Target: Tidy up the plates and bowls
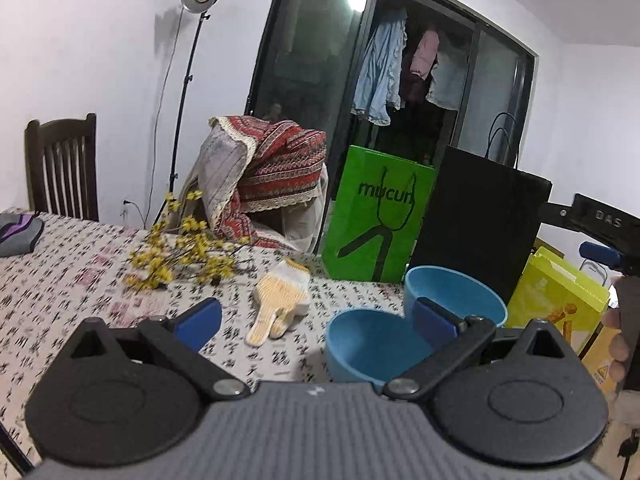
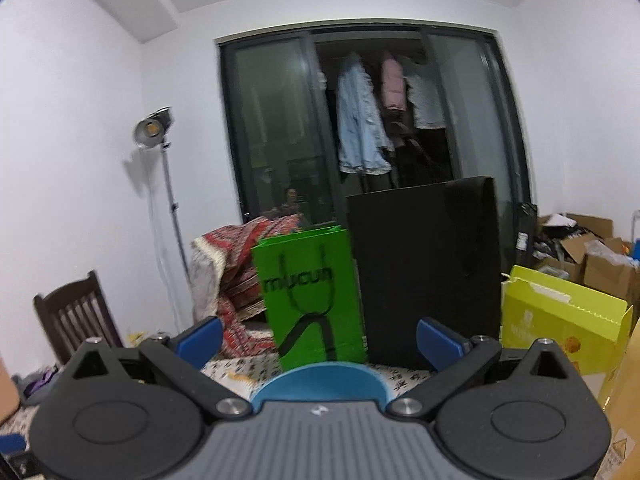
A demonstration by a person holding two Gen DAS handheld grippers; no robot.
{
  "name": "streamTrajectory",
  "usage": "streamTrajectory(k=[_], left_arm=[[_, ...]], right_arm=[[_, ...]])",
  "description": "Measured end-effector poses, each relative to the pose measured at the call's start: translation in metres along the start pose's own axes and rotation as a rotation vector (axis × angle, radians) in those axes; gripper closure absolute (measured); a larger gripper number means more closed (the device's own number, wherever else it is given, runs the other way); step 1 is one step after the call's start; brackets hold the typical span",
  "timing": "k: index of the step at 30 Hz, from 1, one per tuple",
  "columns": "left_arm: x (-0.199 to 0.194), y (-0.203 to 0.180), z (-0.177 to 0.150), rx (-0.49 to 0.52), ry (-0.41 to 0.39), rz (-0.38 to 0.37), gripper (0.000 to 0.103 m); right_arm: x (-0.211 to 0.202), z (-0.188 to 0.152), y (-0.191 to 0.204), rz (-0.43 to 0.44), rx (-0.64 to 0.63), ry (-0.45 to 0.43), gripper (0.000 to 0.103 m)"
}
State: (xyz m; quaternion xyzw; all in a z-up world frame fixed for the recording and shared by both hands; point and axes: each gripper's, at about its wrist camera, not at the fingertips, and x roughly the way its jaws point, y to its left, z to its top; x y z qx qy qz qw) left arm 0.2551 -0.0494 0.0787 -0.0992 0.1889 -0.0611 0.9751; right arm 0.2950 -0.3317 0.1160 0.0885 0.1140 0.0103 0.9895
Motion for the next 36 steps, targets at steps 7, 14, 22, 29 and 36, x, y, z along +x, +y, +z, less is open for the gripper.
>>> streamTrajectory(k=[7, 14, 22, 29, 36], left_arm=[[0.027, -0.027, 0.014, 0.033, 0.001, 0.005, 0.0], [0.062, -0.05, 0.022, 0.013, 0.059, 0.018, 0.0], [0.105, -0.074, 0.026, -0.007, 0.125, 0.084, 0.0], [0.131, -0.08, 0.026, -0.049, 0.167, 0.121, 0.0], [0.156, -0.086, 0.032, -0.149, 0.214, 0.156, 0.0]], right_arm=[[0.04, -0.011, -0.037, 0.01, 0.091, 0.091, 0.0], [0.052, -0.017, -0.056, 0.002, 0.147, 0.116, 0.0], [0.07, -0.026, -0.056, -0.018, 0.13, 0.17, 0.001], [0.084, -0.035, -0.063, -0.017, 0.158, 0.222, 0.006], [0.089, -0.037, -0.065, -0.018, 0.17, 0.236, 0.007]])
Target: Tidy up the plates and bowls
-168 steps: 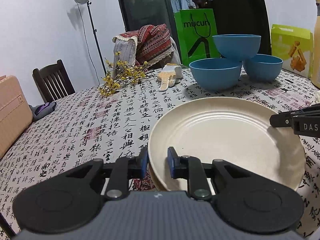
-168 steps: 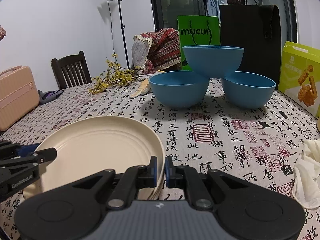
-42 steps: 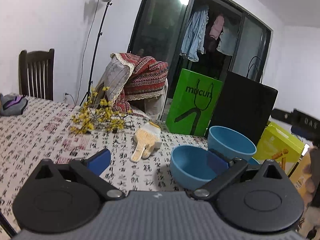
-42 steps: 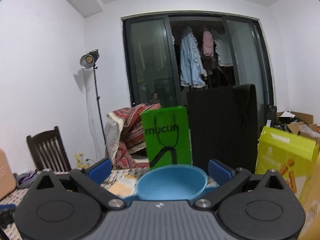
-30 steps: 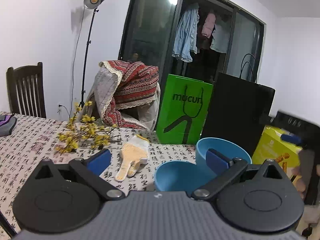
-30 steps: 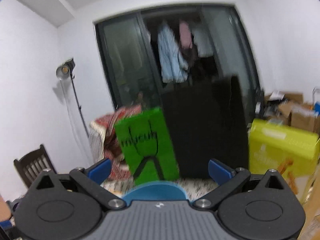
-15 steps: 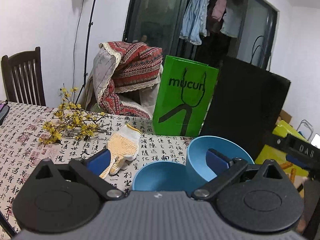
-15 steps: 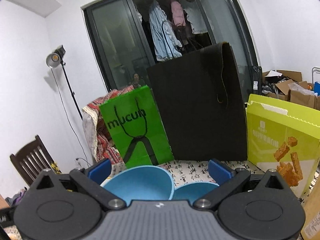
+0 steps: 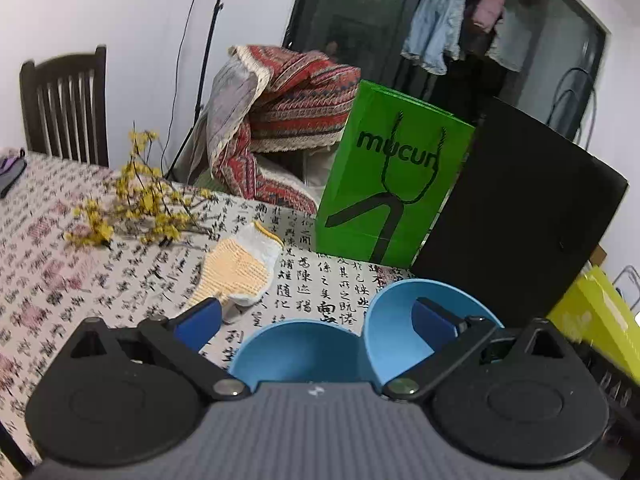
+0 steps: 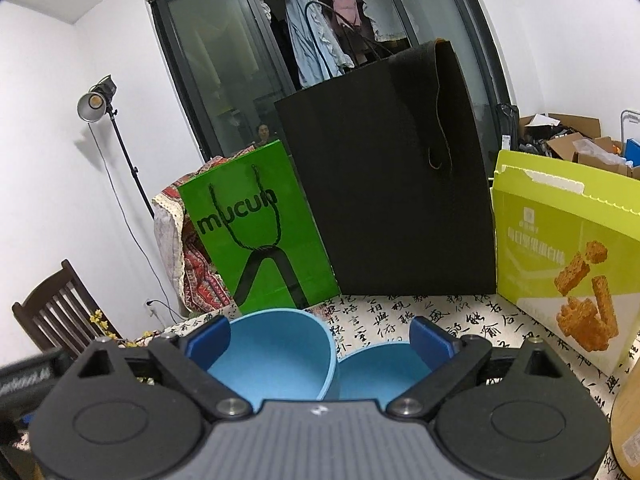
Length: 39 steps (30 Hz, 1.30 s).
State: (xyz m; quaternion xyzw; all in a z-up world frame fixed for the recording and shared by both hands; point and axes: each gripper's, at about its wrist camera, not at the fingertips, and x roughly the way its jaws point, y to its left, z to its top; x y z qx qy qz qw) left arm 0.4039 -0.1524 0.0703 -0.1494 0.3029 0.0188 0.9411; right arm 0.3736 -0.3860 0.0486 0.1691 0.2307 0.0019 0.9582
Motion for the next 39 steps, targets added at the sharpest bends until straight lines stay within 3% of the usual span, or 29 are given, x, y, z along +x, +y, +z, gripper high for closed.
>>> streamTrajectory(k=[8, 17, 23, 29, 31, 33, 39], left_arm=[[0.035, -0.009, 0.0, -0.088, 0.045, 0.018, 0.001], [0.054, -0.011, -0.014, -0.086, 0.068, -0.015, 0.018], [0.061, -0.011, -0.022, -0.074, 0.087, -0.031, 0.035], [0.063, -0.011, -0.023, -0.076, 0.099, -0.054, 0.063], [0.064, -0.01, -0.023, -0.073, 0.098, -0.06, 0.081], [0.066, -0.012, -0.024, -0.065, 0.1, -0.076, 0.089], [0.064, -0.016, -0.026, -0.05, 0.087, -0.082, 0.095]], right_arm=[[0.018, -0.003, -0.01, -0.022, 0.026, 0.043, 0.02], [0.031, -0.006, -0.015, -0.05, 0.037, 0.065, 0.044], [0.038, -0.01, -0.013, -0.042, 0.033, 0.084, 0.056], [0.045, -0.014, -0.002, -0.023, -0.004, 0.111, 0.076], [0.047, -0.015, -0.001, -0.021, -0.007, 0.121, 0.085], [0.05, -0.016, -0.001, -0.023, -0.01, 0.127, 0.09], [0.05, -0.018, 0.001, -0.027, -0.023, 0.12, 0.091]])
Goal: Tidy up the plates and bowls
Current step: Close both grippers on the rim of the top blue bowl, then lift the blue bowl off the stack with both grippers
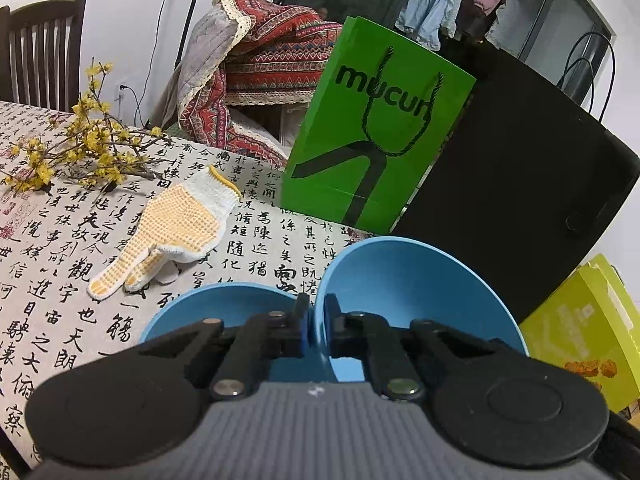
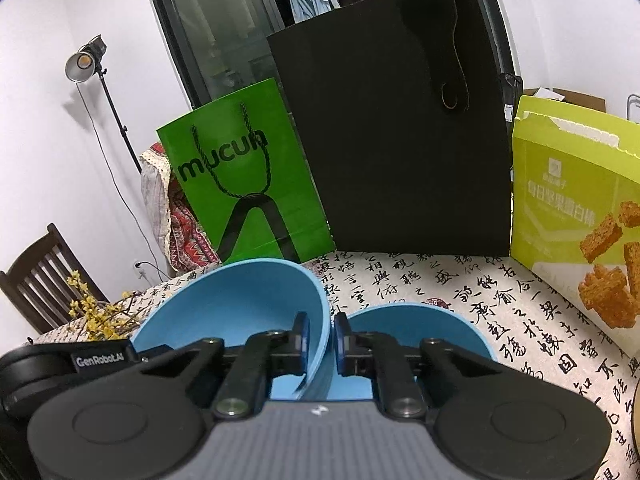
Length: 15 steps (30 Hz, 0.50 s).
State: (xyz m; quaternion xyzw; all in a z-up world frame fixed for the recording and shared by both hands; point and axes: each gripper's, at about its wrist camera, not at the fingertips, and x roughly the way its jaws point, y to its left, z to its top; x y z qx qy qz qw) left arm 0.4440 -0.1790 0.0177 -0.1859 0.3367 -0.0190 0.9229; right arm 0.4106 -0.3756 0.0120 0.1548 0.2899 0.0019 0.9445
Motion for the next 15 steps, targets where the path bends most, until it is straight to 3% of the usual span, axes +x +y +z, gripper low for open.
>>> streamTrajectory(k=[15], left_arm=[[-0.0082, -0.0087, 0.0024, 0.03, -0.024, 0.009, 0.095]], right_arm=[[-0.0053, 0.0018, -0.0014, 0.0, -0.001, -0.019, 0.093]])
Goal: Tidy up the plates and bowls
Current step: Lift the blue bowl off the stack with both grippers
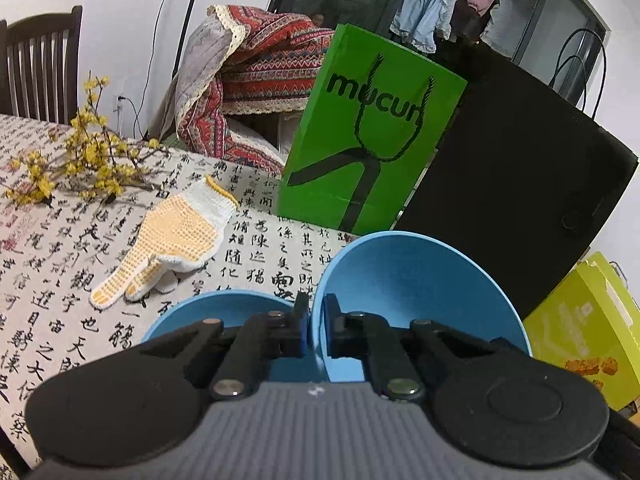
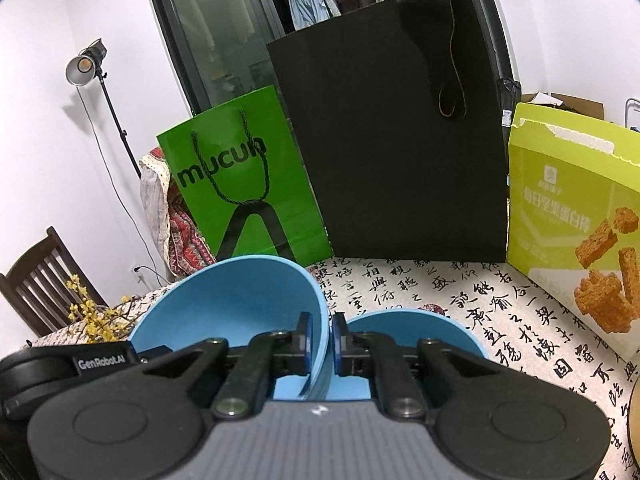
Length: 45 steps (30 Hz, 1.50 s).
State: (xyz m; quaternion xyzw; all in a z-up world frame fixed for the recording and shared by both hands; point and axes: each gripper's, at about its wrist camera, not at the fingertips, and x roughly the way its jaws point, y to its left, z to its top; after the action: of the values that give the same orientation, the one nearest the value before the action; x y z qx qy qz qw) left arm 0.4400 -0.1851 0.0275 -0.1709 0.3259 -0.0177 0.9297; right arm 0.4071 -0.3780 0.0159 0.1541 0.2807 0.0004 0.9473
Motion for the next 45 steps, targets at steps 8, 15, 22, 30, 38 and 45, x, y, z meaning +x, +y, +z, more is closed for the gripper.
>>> streamTrajectory(k=[8, 15, 22, 30, 38, 45], left_arm=[[-0.016, -0.01, 0.005, 0.054, -0.041, 0.013, 0.095], [-0.025, -0.013, 0.006, 0.086, -0.039, 0.015, 0.095], [-0.035, -0.008, 0.008, 0.096, -0.02, -0.006, 0.095], [-0.053, 0.0, 0.006, 0.101, -0.032, -0.016, 0.095], [-0.068, 0.009, 0.0, 0.106, -0.036, -0.018, 0.094], [-0.082, 0.016, -0.005, 0.113, -0.045, -0.019, 0.094]], right_arm=[[-0.011, 0.003, -0.003, 0.029, 0.021, -0.035, 0.094], [-0.02, 0.006, -0.003, 0.049, 0.032, -0.057, 0.094], [-0.035, 0.008, 0.004, 0.04, 0.024, -0.078, 0.094], [-0.054, 0.0, 0.02, 0.021, -0.027, -0.084, 0.094], [-0.068, -0.008, 0.028, 0.021, -0.026, -0.094, 0.094], [-0.078, -0.015, 0.035, 0.019, -0.028, -0.104, 0.094]])
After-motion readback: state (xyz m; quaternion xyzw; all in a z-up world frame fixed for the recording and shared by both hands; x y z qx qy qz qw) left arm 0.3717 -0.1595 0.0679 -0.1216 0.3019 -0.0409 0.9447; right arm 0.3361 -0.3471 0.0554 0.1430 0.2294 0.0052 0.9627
